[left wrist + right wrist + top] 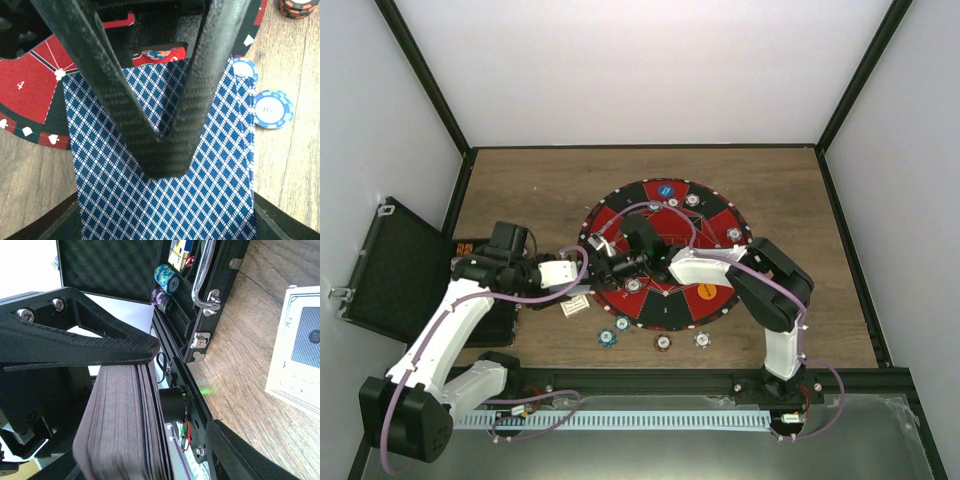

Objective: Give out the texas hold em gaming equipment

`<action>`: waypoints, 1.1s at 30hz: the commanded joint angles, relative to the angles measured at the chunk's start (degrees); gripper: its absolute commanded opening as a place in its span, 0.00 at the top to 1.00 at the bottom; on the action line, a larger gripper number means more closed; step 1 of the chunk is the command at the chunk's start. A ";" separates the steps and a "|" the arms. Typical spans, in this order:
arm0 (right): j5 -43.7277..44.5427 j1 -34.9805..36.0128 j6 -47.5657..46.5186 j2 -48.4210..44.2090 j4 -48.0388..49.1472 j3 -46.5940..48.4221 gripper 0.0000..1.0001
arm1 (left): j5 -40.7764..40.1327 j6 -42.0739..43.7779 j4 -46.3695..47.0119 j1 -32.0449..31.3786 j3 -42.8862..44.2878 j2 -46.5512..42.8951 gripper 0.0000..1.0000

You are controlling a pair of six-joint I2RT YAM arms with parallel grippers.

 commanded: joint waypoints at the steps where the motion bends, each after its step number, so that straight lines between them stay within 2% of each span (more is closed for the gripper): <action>1: 1.48 -2.11 -2.85 -2.23 -5.62 -2.68 0.52 | 0.34 0.65 -0.03 0.25 0.37 -0.41 0.72; 14: 1.81 -3.45 -3.17 -5.96 -6.00 -5.12 0.59 | -0.54 0.06 0.77 0.25 -0.45 -0.27 0.72; 20: 2.29 -3.51 -2.51 -8.73 -5.38 -5.17 0.78 | -1.60 -0.49 1.96 0.27 -2.11 -0.15 0.72; 24: 1.08 -3.55 0.07 -9.48 -1.72 -6.22 0.89 | -1.83 -0.68 2.47 0.27 -2.66 -0.12 0.72; 30: 0.97 -4.51 0.64 -11.72 -1.32 -7.02 0.99 | -3.58 -0.82 3.09 0.25 -3.79 -0.17 0.72; 33: 0.15 -6.01 2.07 -13.14 0.58 -8.85 0.99 | -5.10 -0.95 3.78 0.33 -4.50 -0.09 0.72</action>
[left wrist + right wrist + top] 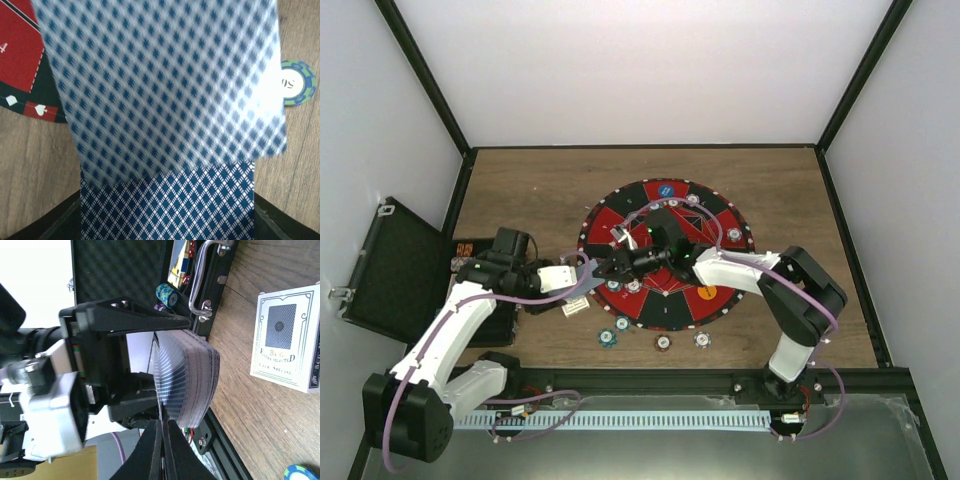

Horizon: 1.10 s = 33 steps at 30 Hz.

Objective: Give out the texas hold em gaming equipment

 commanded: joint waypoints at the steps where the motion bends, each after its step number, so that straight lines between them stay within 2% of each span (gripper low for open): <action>1: -1.95 -2.51 2.30 -3.58 4.25 -2.57 0.99 | -1.41 -0.17 1.87 0.23 -1.04 -0.16 0.72; 7: -3.51 -6.79 1.93 -5.52 4.22 -4.13 0.99 | -2.85 -0.53 1.92 0.27 -1.43 0.62 0.72; 13: -5.04 -12.60 -1.73 -3.32 0.02 -0.87 0.99 | -2.90 -0.92 1.73 0.39 -1.38 0.78 0.73; 19: -4.94 -14.04 -7.64 8.65 -7.37 11.06 0.99 | -1.76 -1.52 -0.27 0.37 0.21 0.09 0.73; 27: -3.55 -13.37 -8.13 26.69 -10.35 26.11 0.99 | -2.06 -2.68 -1.84 0.38 0.74 -1.15 0.74; 33: -0.27 -11.21 -10.97 35.15 -16.96 34.98 0.99 | -1.04 -3.13 -1.62 0.39 0.94 -1.47 0.74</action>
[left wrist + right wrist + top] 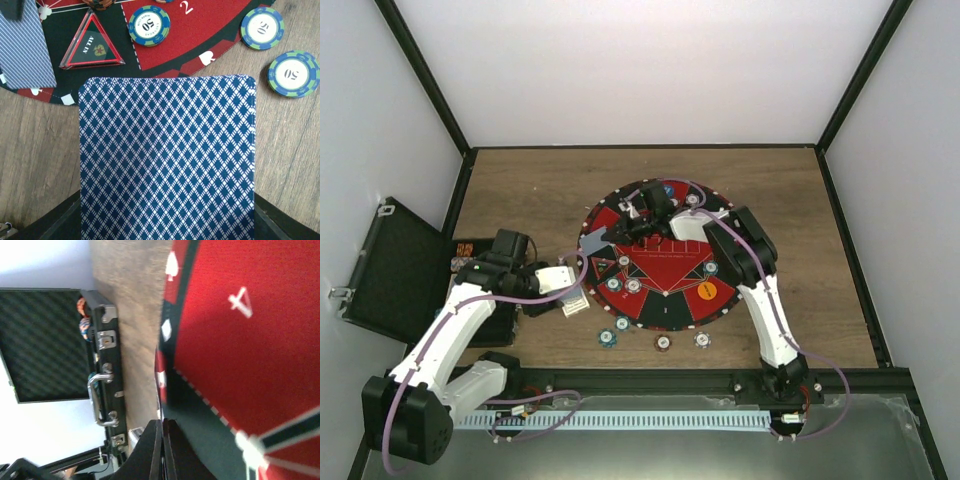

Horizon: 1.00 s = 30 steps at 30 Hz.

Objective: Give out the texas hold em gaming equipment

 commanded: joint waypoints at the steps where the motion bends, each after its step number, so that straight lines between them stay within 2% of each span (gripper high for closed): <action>1: 3.26 1.89 -3.28 3.90 -6.77 6.17 0.98 | 2.08 -0.61 -0.23 0.30 1.63 -0.80 0.74; 5: 7.90 1.90 -7.25 3.32 -13.03 7.51 0.81 | 1.24 -0.88 -0.83 0.29 1.95 -0.67 0.76; 10: 13.79 1.90 -11.15 -2.84 -19.26 6.02 0.55 | 0.89 -1.16 -1.52 0.36 2.83 -1.15 0.76; 17: 14.98 4.45 -8.49 -19.59 -13.12 -8.69 0.29 | 0.61 -1.51 -2.52 0.31 3.35 -1.38 0.76; 23: 10.42 10.51 -2.80 -30.38 -2.86 -23.58 0.19 | 1.52 -2.03 -2.57 0.29 2.31 -1.72 0.75; 30: 6.63 16.89 4.99 -35.22 11.20 -33.46 0.18 | 1.38 -2.52 -2.20 0.29 3.97 1.16 0.75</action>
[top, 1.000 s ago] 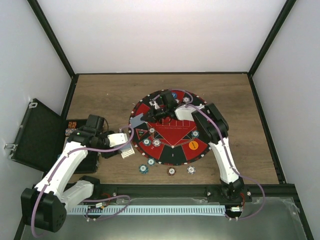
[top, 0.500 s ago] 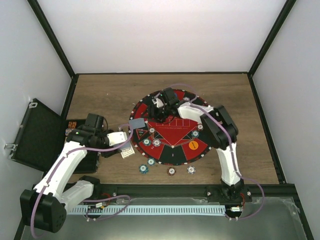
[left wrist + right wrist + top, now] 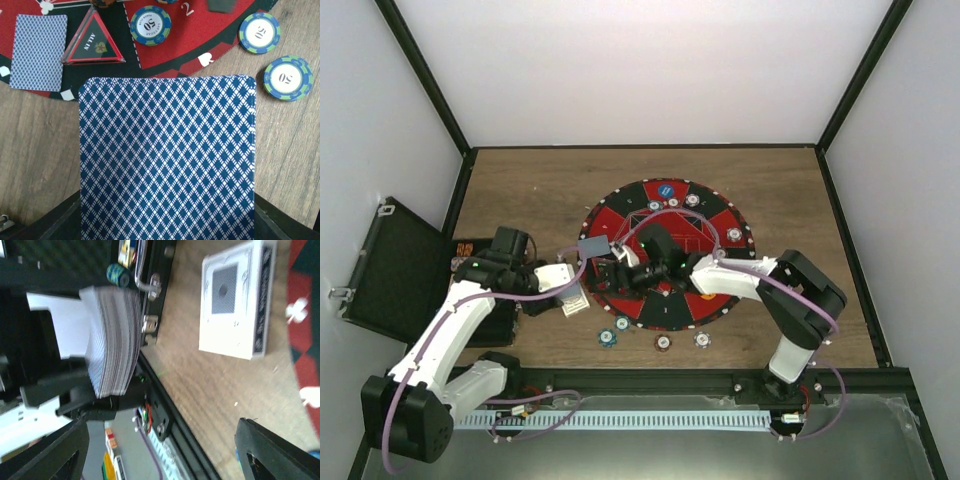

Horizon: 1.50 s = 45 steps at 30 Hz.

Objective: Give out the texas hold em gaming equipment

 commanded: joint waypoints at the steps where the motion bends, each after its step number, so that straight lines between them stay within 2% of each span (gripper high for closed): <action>1: -3.57 2.39 6.33 -2.10 12.26 -3.21 0.18 | 1.64 -0.57 -0.01 0.29 2.40 1.50 0.75; 10: -7.12 4.04 10.27 1.49 20.16 -3.80 0.19 | 2.79 -0.84 0.26 0.20 3.12 2.53 0.75; 25: -11.32 4.66 15.46 11.70 28.24 2.33 0.26 | 3.42 0.08 -0.10 0.15 3.10 2.17 0.75; 32: -11.55 4.74 16.28 12.45 29.01 2.66 0.26 | 3.32 0.77 -0.44 0.13 2.95 1.42 0.75; 45: -13.72 4.74 17.46 20.77 28.04 11.87 0.30 | 3.04 0.83 -0.93 0.14 2.99 0.25 0.75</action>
